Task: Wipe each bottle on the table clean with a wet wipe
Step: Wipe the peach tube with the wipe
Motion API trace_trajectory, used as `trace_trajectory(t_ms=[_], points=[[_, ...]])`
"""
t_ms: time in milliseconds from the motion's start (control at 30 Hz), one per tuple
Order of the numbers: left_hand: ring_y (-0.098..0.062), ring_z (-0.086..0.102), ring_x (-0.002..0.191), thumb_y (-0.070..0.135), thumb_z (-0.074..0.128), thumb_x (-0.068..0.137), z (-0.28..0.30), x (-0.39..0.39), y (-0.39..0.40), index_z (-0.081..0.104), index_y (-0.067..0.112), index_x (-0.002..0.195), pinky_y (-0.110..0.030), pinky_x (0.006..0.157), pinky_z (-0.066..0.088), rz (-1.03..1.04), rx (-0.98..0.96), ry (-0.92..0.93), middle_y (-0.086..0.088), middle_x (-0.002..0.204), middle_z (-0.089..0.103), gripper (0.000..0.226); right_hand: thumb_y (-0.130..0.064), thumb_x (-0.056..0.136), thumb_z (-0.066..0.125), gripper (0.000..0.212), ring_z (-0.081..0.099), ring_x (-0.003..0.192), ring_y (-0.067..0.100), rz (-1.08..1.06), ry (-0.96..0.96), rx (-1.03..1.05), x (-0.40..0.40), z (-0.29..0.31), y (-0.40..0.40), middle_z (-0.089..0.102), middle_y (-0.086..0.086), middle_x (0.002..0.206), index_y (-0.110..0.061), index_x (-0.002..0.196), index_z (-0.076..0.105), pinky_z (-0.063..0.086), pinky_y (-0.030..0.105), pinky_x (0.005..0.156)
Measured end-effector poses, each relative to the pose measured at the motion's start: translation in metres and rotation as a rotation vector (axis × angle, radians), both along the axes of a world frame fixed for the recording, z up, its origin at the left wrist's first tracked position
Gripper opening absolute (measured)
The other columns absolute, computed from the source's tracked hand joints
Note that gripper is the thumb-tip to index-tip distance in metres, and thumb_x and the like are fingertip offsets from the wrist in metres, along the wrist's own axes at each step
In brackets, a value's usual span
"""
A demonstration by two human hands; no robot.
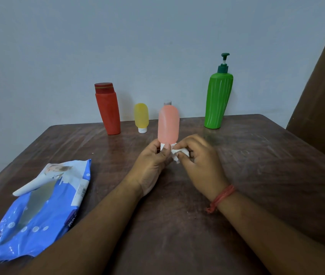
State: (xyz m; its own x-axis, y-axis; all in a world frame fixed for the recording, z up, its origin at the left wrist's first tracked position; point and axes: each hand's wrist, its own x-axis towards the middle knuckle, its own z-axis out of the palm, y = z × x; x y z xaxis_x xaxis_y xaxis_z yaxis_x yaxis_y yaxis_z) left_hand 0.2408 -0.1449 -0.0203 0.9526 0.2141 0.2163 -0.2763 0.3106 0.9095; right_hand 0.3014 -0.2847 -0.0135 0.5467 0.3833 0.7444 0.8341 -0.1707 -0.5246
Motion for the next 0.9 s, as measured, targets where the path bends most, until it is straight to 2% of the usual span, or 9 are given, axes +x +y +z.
trace_trajectory(t_ms=[100, 200, 333, 433, 500, 567, 733, 800, 900], points=[[-0.023, 0.064, 0.11, 0.025, 0.065, 0.094, -0.001, 0.0, 0.001, 0.058, 0.002, 0.128, -0.031, 0.093, 0.051, 0.019, 0.049, 0.015, -0.014, 0.121, 0.067, 0.042, -0.002, 0.088, 0.067, 0.02, 0.069, 0.092, 0.014, 0.054, 0.326, 0.112, 0.003, -0.003, 0.004, 0.07, -0.003, 0.098, -0.022, 0.092, 0.069, 0.059, 0.037, 0.082], [-0.026, 0.064, 0.116, 0.025, 0.069, 0.089, -0.001, -0.001, 0.003, 0.062, 0.007, 0.127, -0.032, 0.098, 0.051, 0.024, 0.117, 0.001, -0.012, 0.123, 0.069, 0.043, 0.0, 0.091, 0.067, 0.022, 0.073, 0.09, 0.017, 0.143, 0.606, 0.226, 0.002, -0.002, 0.002, 0.076, 0.003, 0.093, -0.022, 0.092, 0.07, 0.058, 0.032, 0.081], [-0.038, 0.057, 0.124, 0.02, 0.068, 0.09, -0.004, 0.0, 0.002, 0.06, 0.006, 0.129, -0.047, 0.109, 0.046, 0.077, 0.236, -0.016, -0.02, 0.127, 0.064, 0.043, 0.005, 0.095, 0.059, 0.015, 0.073, 0.092, 0.024, 0.355, 0.985, 0.417, -0.002, 0.005, -0.002, 0.076, 0.013, 0.098, -0.005, 0.098, 0.069, 0.06, 0.03, 0.077], [-0.034, 0.06, 0.12, 0.022, 0.068, 0.089, -0.004, 0.002, 0.002, 0.061, 0.008, 0.127, -0.048, 0.108, 0.047, 0.156, 0.31, -0.024, -0.015, 0.124, 0.067, 0.042, 0.008, 0.096, 0.053, 0.014, 0.074, 0.094, 0.027, 0.491, 1.199, 0.548, -0.007, 0.011, -0.002, 0.074, 0.022, 0.102, 0.005, 0.104, 0.064, 0.061, 0.032, 0.082], [-0.031, 0.062, 0.118, 0.025, 0.069, 0.087, -0.003, 0.002, 0.002, 0.061, 0.01, 0.126, -0.046, 0.105, 0.049, 0.197, 0.346, -0.024, -0.01, 0.121, 0.069, 0.042, 0.008, 0.096, 0.052, 0.015, 0.074, 0.098, 0.031, 0.522, 1.259, 0.586, -0.008, 0.012, -0.001, 0.072, 0.026, 0.106, 0.008, 0.108, 0.061, 0.061, 0.034, 0.087], [-0.028, 0.065, 0.114, 0.026, 0.07, 0.086, -0.003, 0.002, 0.0, 0.061, 0.011, 0.124, -0.044, 0.102, 0.052, 0.222, 0.378, -0.027, -0.008, 0.118, 0.07, 0.042, 0.008, 0.096, 0.052, 0.019, 0.073, 0.1, 0.033, 0.532, 1.308, 0.61, -0.009, 0.014, 0.0, 0.071, 0.028, 0.11, 0.011, 0.114, 0.058, 0.061, 0.034, 0.086], [-0.027, 0.067, 0.106, 0.022, 0.072, 0.089, -0.003, 0.004, 0.004, 0.063, 0.015, 0.118, -0.052, 0.097, 0.053, 0.279, 0.484, -0.044, -0.011, 0.113, 0.069, 0.031, 0.006, 0.099, 0.047, 0.028, 0.072, 0.104, 0.027, 0.616, 1.398, 0.623, -0.012, 0.012, 0.002, 0.07, 0.025, 0.118, 0.011, 0.125, 0.055, 0.06, 0.034, 0.088], [-0.028, 0.066, 0.105, 0.03, 0.072, 0.087, -0.001, 0.004, 0.004, 0.064, 0.02, 0.115, -0.053, 0.095, 0.053, 0.3, 0.523, -0.061, -0.011, 0.112, 0.068, 0.031, 0.005, 0.098, 0.05, 0.027, 0.072, 0.104, 0.026, 0.611, 1.38, 0.621, -0.012, 0.013, 0.002, 0.07, 0.023, 0.116, 0.009, 0.123, 0.057, 0.06, 0.034, 0.089], [-0.031, 0.063, 0.109, 0.035, 0.071, 0.086, 0.0, 0.005, 0.001, 0.064, 0.026, 0.116, -0.056, 0.097, 0.051, 0.315, 0.525, -0.07, -0.011, 0.116, 0.066, 0.033, 0.005, 0.094, 0.058, 0.014, 0.074, 0.086, 0.018, 0.491, 1.321, 0.624, -0.009, 0.014, 0.002, 0.073, 0.019, 0.107, 0.001, 0.108, 0.061, 0.06, 0.025, 0.076]])
